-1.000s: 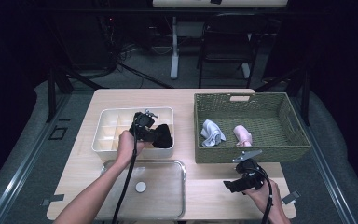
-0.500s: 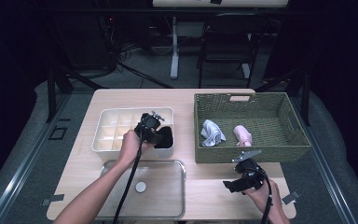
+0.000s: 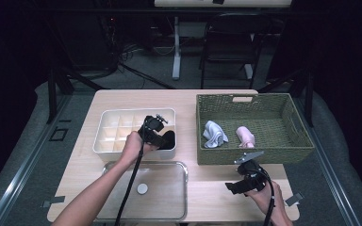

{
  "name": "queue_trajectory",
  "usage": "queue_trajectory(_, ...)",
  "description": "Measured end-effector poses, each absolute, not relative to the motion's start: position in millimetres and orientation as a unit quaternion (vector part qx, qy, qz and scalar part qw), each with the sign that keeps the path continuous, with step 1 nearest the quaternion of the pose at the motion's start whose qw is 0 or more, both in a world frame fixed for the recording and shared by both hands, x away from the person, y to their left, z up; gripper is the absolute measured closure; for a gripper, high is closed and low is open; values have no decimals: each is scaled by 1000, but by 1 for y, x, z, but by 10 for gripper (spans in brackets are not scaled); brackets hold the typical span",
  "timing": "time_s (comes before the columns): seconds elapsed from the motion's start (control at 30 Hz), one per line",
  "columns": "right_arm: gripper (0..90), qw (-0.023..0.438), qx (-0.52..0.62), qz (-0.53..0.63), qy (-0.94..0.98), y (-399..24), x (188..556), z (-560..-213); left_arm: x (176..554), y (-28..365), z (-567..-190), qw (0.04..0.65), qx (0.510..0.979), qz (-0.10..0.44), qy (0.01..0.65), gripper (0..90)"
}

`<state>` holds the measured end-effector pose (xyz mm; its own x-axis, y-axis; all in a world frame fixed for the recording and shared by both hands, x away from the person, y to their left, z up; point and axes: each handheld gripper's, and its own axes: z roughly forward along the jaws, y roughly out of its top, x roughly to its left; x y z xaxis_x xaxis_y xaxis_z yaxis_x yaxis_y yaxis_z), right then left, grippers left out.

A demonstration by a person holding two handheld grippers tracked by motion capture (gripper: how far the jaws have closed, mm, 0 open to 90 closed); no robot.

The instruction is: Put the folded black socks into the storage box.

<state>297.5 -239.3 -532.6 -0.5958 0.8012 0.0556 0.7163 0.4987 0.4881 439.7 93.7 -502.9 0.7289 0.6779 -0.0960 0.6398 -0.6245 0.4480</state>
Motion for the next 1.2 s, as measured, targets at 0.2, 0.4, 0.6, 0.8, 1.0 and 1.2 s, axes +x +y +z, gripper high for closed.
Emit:
queue_trajectory(0.2, 156, 89, 443, 245, 858, -239, 297, -532, 442, 89, -505, 219, 909, 37, 354, 720)
queue_trajectory(0.4, 156, 91, 443, 244, 858, -242, 297, -531, 440, 96, -496, 241, 898, 28, 367, 568)
queue_trajectory(0.6, 156, 93, 445, 249, 855, -244, 297, -529, 444, 105, -473, 284, 880, 33, 379, 446)
queue_trajectory(0.8, 156, 93, 444, 245, 857, -243, 297, -529, 455, 101, -486, 267, 885, -2, 382, 402)
queue_trajectory(1.0, 157, 92, 443, 240, 859, -243, 298, -530, 453, 93, -499, 247, 895, 7, 371, 623)
queue_trajectory(1.2, 157, 90, 443, 243, 858, -242, 298, -532, 452, 92, -505, 241, 897, -3, 370, 699)
